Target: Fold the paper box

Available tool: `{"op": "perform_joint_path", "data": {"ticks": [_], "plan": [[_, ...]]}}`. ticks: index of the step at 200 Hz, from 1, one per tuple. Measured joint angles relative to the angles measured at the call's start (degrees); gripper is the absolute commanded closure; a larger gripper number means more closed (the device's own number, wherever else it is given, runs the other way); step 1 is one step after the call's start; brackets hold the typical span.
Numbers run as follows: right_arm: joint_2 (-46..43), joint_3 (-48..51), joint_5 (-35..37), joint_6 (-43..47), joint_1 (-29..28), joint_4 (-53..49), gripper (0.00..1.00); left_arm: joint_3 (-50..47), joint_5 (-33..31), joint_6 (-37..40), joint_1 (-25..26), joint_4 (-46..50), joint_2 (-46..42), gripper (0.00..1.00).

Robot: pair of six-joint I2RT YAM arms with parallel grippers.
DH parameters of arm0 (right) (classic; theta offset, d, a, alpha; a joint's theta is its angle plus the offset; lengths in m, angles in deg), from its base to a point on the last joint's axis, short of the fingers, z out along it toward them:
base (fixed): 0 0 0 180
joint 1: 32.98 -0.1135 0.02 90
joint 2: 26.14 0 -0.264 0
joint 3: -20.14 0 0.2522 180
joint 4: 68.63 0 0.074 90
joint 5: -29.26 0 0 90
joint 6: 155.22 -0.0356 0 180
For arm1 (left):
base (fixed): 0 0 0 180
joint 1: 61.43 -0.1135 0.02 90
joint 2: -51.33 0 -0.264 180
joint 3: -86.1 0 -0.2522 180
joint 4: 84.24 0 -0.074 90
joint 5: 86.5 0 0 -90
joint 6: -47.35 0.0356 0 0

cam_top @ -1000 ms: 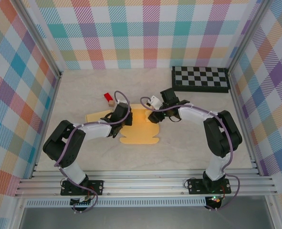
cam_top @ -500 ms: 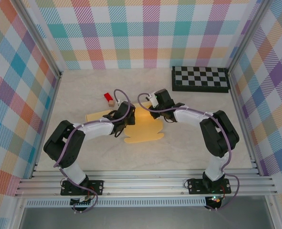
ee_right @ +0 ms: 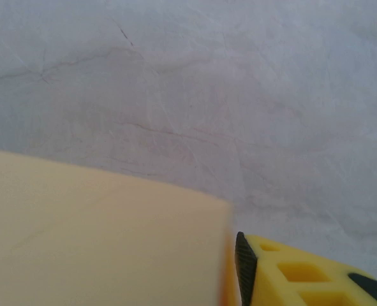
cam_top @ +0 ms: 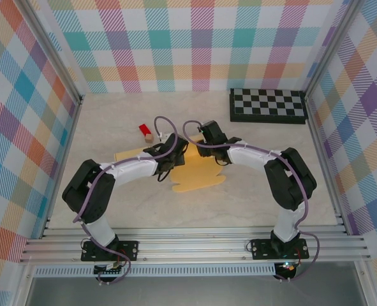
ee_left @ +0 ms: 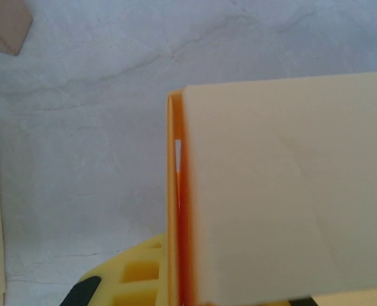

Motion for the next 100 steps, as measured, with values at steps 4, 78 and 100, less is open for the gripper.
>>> {"op": "perform_joint_path", "data": {"ticks": [4, 78, 100], "plan": [[0.0, 0.2, -0.81, 0.04, 0.22, 0.0, 0.48, 0.07, -0.22, -0.07, 0.0, 0.33, 0.2, 1.0], [-10.45, 9.2, -17.03, 4.39, 2.49, -0.7, 0.41, 2.58, -1.97, -0.48, 0.0, 3.93, 3.15, 1.0], [-14.67, 11.82, -19.74, 5.42, 3.34, -0.17, 0.4, 2.91, -2.43, -0.52, 0.0, 4.7, 3.63, 1.0]]}}
